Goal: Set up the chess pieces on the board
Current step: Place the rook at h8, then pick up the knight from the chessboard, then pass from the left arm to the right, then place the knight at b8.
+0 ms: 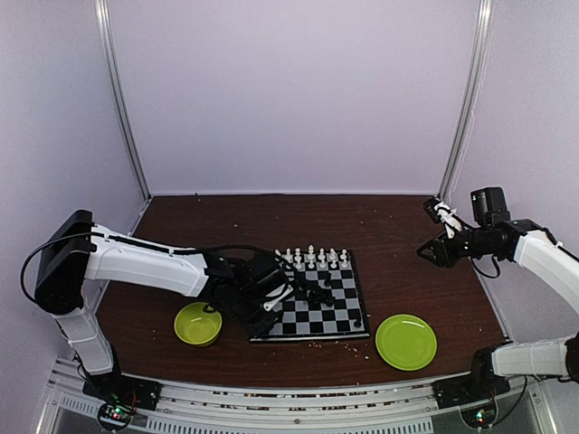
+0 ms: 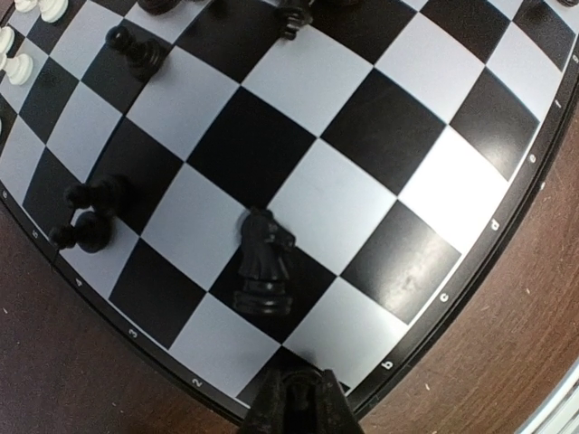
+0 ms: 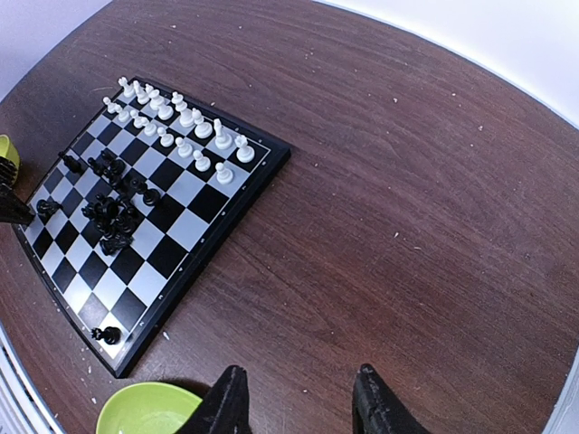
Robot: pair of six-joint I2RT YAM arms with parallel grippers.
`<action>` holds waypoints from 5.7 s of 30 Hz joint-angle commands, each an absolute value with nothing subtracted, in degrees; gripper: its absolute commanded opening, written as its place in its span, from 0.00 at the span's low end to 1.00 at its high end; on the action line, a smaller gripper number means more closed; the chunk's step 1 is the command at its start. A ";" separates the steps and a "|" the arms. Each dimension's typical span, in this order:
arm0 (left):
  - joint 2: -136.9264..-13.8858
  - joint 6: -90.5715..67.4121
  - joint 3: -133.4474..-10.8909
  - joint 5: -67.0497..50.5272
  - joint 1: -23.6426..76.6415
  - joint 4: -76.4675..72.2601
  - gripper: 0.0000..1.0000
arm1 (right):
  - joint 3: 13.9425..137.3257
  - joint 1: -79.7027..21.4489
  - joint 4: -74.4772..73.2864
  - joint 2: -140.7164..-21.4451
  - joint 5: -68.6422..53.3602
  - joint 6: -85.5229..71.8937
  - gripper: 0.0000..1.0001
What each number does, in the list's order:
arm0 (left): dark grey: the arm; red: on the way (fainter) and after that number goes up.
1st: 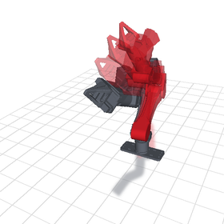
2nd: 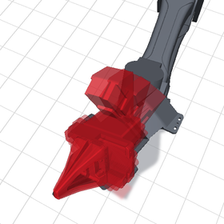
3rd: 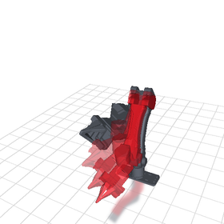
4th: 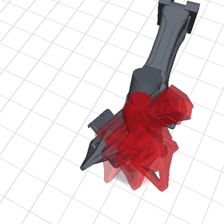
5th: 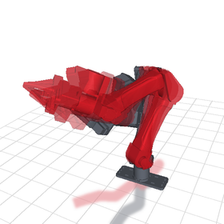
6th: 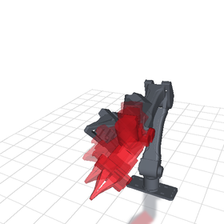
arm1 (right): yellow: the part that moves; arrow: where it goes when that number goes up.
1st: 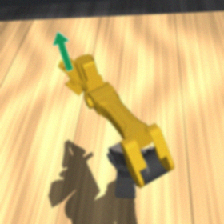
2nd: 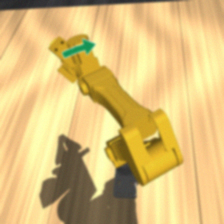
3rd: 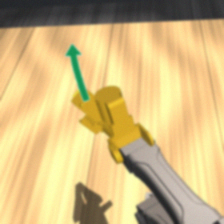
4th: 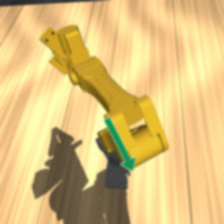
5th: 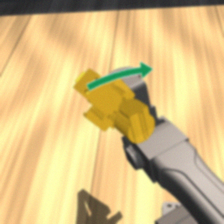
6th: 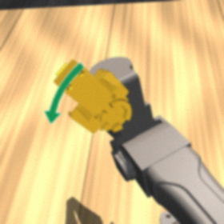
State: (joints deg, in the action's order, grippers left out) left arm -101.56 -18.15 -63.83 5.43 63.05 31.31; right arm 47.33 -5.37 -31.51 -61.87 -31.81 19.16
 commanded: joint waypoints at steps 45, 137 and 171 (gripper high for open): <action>-109.98 -11.55 -74.23 -1.87 58.01 33.82 0.30 | 49.21 -5.45 -32.52 -63.17 -32.78 20.13 0.39; -96.50 -4.43 -79.45 14.59 70.05 8.37 0.27 | 79.03 -33.22 -42.80 -90.45 -68.47 -4.91 0.00; -74.44 -21.89 -56.79 27.42 62.40 10.25 0.61 | 59.77 -51.13 -40.60 -81.64 -18.04 28.01 0.00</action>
State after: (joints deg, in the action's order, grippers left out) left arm -74.08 -20.91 -54.19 27.27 62.61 9.19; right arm 59.94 -49.69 -41.65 -78.46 -21.08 25.85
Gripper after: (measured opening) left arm 0.605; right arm 0.035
